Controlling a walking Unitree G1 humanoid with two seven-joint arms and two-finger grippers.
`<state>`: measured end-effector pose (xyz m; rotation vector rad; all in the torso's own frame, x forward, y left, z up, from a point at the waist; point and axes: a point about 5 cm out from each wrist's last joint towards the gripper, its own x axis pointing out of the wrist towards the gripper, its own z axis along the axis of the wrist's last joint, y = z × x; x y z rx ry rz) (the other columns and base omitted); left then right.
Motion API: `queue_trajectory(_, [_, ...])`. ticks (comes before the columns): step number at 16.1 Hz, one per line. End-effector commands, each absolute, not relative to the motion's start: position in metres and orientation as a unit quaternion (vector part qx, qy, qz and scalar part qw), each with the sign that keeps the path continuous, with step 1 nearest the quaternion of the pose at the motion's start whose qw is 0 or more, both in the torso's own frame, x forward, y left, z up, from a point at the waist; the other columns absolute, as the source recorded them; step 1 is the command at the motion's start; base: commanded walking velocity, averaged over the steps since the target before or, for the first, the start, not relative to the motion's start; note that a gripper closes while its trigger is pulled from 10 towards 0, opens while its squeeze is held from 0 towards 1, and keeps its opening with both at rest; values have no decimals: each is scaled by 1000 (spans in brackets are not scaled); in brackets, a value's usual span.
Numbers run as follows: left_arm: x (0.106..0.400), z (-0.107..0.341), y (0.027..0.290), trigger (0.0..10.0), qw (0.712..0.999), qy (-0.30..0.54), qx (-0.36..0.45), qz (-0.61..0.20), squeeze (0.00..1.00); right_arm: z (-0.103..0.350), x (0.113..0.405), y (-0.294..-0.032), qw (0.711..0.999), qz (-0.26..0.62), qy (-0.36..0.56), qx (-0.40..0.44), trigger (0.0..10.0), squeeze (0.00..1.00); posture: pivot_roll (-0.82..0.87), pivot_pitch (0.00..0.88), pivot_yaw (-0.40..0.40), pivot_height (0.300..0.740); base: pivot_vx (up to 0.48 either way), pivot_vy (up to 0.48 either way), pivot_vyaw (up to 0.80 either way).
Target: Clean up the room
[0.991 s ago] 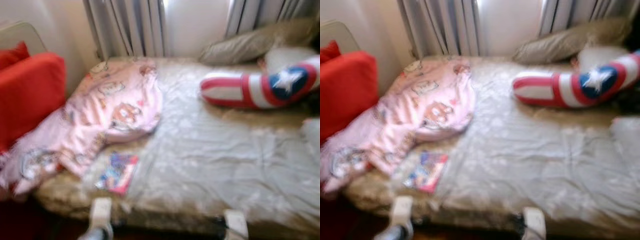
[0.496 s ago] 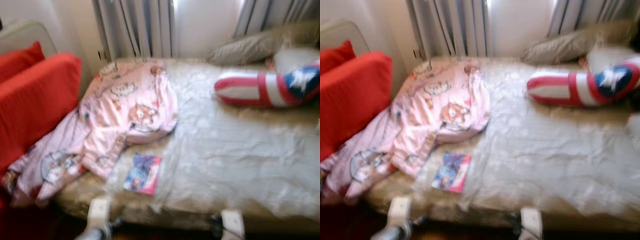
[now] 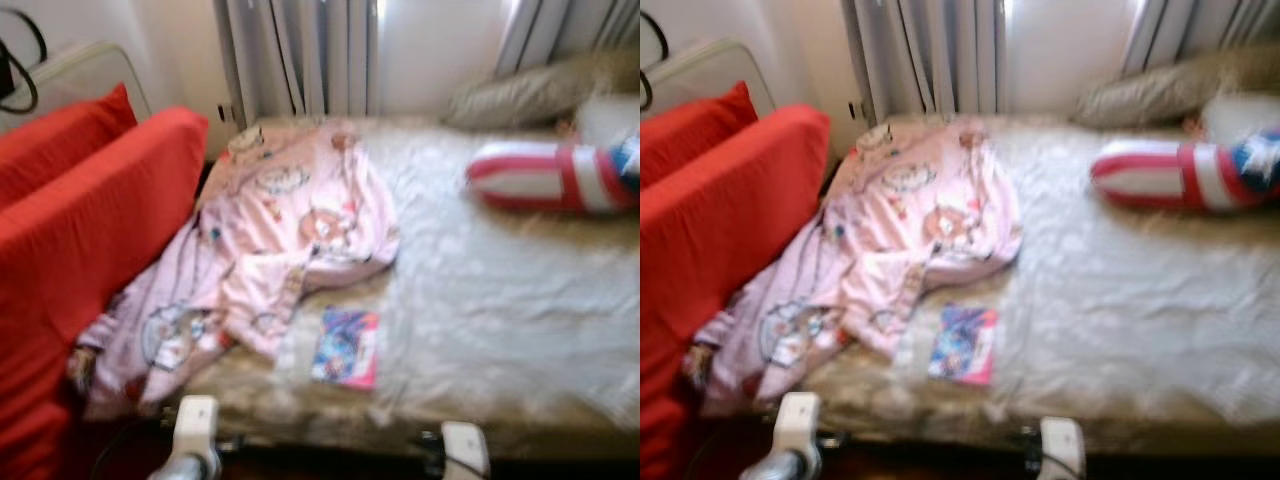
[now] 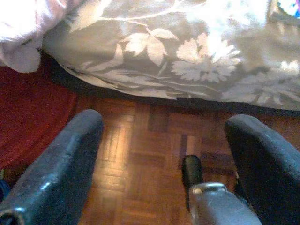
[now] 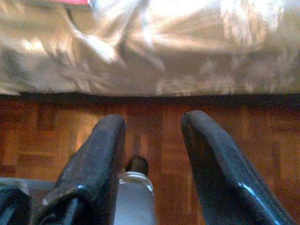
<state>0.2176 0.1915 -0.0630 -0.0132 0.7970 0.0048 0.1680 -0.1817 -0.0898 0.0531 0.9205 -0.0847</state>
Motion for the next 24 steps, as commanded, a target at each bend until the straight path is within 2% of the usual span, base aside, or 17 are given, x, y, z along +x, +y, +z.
queue_trajectory(1, [215, -64, 197, 10000, 918, 395, 3, 5, 0, -90, 169, -180, 895, -38, 443, 28, 10000, 0, -14, 0, 11, 740, 0, 480, 0])
queue_trajectory(4, [216, -63, 198, 10000, 919, 393, 4, 5, 0, -90, 166, -189, 895, -43, 443, 29, 10000, 0, -14, 0, 13, 740, 0, 379, 0])
queue_trajectory(16, [218, -62, 194, 10000, 922, 387, 7, -6, 0, -90, 163, -195, 894, -43, 444, 31, 10000, 0, -7, 0, 8, 740, 0, 0, 0])
queue_trajectory(20, [220, -61, 194, 10000, 923, 385, 9, -8, 0, -90, 164, -192, 894, -42, 444, 32, 10000, 0, -9, 0, 10, 740, 0, -413, 0])
queue_trajectory(24, [222, -60, 195, 10000, 924, 382, 11, -7, 0, -91, 163, -192, 893, -42, 446, 30, 10000, 0, -6, 0, 9, 740, 0, 0, 0])
